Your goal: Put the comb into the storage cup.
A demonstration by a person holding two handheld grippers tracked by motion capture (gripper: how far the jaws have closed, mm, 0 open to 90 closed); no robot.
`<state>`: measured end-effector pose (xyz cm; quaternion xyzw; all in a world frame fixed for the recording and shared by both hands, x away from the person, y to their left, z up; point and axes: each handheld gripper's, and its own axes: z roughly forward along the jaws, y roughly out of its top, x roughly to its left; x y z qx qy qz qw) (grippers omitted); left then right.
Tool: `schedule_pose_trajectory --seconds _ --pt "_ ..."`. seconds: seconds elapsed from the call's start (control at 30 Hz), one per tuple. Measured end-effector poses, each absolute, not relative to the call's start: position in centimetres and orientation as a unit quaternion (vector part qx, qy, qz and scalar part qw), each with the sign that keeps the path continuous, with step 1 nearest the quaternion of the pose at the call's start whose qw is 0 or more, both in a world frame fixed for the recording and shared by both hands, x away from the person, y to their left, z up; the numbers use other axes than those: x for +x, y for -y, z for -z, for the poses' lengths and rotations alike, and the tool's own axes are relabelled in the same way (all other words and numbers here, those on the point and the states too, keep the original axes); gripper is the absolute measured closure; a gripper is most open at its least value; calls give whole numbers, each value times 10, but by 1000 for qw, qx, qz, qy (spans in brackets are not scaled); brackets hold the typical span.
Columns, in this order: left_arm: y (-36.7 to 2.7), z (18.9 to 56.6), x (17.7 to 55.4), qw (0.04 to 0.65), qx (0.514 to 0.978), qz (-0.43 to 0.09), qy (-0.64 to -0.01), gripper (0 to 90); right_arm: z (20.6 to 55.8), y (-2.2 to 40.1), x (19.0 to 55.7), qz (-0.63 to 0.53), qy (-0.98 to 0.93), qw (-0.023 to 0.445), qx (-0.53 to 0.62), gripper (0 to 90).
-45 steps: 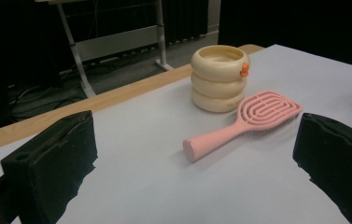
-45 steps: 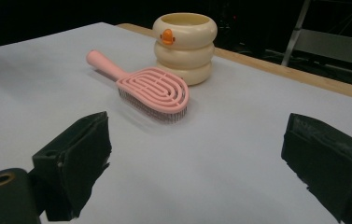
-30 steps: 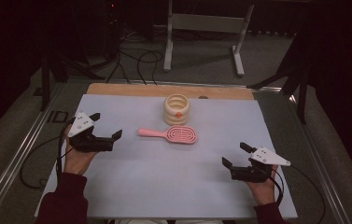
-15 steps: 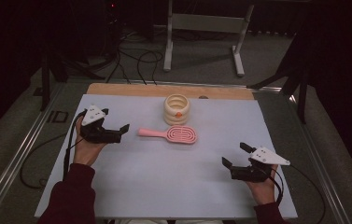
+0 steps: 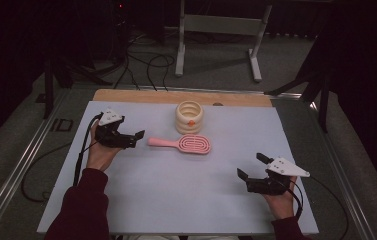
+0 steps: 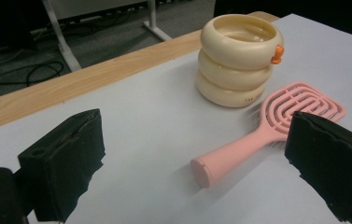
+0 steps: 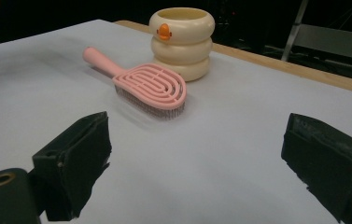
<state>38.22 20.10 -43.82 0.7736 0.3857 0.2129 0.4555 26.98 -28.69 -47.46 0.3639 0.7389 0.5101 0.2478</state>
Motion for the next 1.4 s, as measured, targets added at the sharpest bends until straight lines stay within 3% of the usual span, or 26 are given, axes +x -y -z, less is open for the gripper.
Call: schedule_pose_trajectory --seconds 0.37,0.6,0.87,0.97,1.0,1.23,1.4 --pt "-196 448 401 450 773 -194 -401 102 475 288 270 -511 -738 247 365 79" --pt "-188 454 408 438 780 -189 -404 199 475 289 270 -511 -738 248 364 79" --pt "-182 462 414 438 781 -174 -408 422 475 288 271 -511 -738 247 365 79" --pt "-182 464 416 441 782 -167 -408 463 475 288 271 -511 -738 247 364 79" --pt "-181 465 417 439 784 -164 -406 534 475 288 271 -510 -739 248 365 79" --pt "-172 474 423 425 794 -145 -409 645 476 288 271 -509 -740 244 366 79" --pt "-163 480 428 416 803 -138 -404 828 476 288 272 -511 -739 243 366 79"
